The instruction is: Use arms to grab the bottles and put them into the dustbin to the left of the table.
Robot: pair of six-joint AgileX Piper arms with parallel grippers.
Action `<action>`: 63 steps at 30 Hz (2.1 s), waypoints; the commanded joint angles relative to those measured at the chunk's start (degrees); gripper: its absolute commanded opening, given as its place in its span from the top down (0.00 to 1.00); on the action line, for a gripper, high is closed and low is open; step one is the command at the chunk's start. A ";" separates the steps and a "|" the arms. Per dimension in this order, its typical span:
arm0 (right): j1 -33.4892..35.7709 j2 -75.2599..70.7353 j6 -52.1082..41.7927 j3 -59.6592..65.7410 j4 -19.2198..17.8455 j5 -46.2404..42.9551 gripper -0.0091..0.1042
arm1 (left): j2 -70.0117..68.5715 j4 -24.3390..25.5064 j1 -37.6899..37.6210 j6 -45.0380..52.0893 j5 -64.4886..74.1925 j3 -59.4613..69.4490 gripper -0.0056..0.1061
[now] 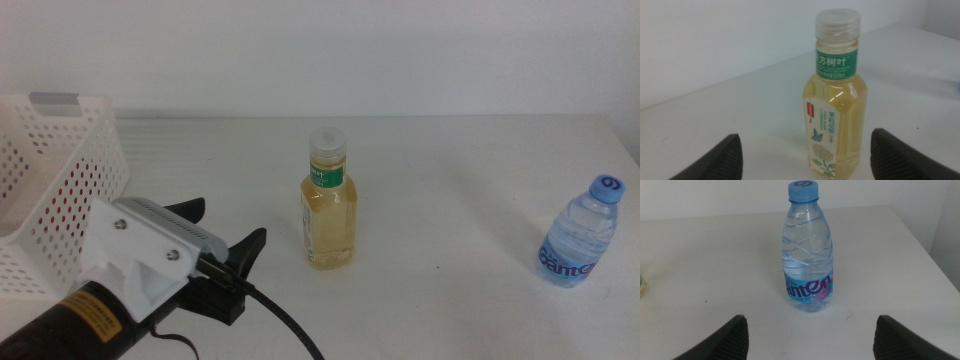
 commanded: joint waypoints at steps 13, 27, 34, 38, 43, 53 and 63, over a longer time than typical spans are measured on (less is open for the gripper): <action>-0.36 -1.59 -0.33 -0.43 -0.21 -4.24 0.34 | 17.59 5.78 1.60 -7.62 -26.58 -1.47 0.14; -0.36 -1.59 -0.33 -0.43 -0.21 -4.24 0.34 | 31.72 23.91 9.23 -17.43 -32.77 -9.73 0.14; -0.36 -1.59 -0.33 -0.43 -0.21 -4.24 0.34 | 37.66 31.43 12.40 -20.50 -32.38 -16.51 0.14; -0.36 -1.59 -0.33 -0.43 -0.21 -4.24 0.34 | 41.46 35.30 13.12 -23.82 -31.43 -21.03 0.14; -0.36 -1.59 -0.33 -0.43 -0.21 -4.24 0.34 | 45.71 38.50 13.12 -25.84 -31.43 -26.76 0.14; -0.36 -1.59 -0.33 -0.43 -0.21 -4.24 0.34 | 49.27 41.77 13.12 -28.37 -29.69 -32.20 0.15; -0.36 -1.59 -0.33 -0.43 -0.21 -4.24 0.34 | 49.46 39.00 12.97 -25.27 -29.69 -34.18 0.34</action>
